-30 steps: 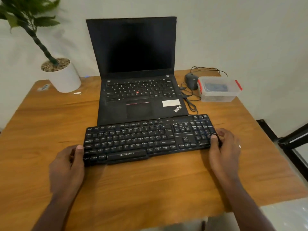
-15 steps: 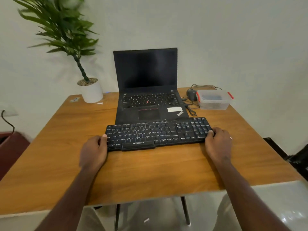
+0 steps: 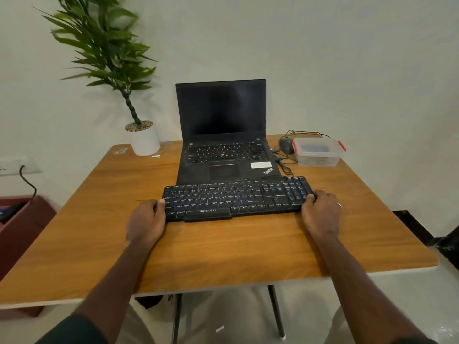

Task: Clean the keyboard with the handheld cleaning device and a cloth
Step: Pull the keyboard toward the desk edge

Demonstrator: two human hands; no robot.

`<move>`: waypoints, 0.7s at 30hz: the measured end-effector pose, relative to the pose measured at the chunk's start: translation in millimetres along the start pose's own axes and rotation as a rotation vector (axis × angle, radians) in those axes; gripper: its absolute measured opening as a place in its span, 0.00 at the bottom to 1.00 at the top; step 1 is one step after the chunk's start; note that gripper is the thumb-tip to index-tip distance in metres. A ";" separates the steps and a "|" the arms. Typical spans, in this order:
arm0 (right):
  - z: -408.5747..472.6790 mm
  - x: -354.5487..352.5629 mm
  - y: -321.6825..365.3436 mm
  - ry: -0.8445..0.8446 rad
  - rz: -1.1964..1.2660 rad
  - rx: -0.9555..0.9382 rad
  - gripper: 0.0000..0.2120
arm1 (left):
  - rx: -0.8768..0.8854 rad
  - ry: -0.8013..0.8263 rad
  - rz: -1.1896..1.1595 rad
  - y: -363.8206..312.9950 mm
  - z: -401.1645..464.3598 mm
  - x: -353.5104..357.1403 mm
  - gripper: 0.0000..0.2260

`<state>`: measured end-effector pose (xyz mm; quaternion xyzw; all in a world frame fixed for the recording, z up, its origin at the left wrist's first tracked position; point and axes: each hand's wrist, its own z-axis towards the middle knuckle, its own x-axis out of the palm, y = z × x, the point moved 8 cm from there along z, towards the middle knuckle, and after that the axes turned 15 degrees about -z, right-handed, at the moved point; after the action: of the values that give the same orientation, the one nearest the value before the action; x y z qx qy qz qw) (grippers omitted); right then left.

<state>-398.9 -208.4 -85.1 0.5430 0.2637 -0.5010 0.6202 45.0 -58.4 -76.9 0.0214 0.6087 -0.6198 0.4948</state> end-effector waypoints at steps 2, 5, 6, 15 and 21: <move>0.8 0.6 -0.3 -0.005 -0.002 -0.004 0.17 | 0.009 -0.006 -0.014 1.0 0.5 0.2 0.19; 1.4 0.4 -0.2 -0.007 -0.013 0.005 0.17 | 0.013 -0.012 -0.014 3.0 1.7 1.8 0.19; 0.6 -0.3 0.9 -0.009 -0.017 0.004 0.18 | 0.014 -0.011 -0.019 4.2 1.2 2.5 0.19; -1.0 -4.5 1.5 -0.017 -0.030 0.010 0.17 | 0.029 0.023 -0.019 11.3 5.1 8.2 0.20; -2.7 -8.7 2.9 0.010 0.011 0.009 0.16 | -0.024 0.021 -0.048 8.9 3.5 4.4 0.19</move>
<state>-398.8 -203.2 -77.1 0.5495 0.2618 -0.4962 0.6191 50.5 -61.6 -85.2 0.0076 0.6216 -0.6240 0.4735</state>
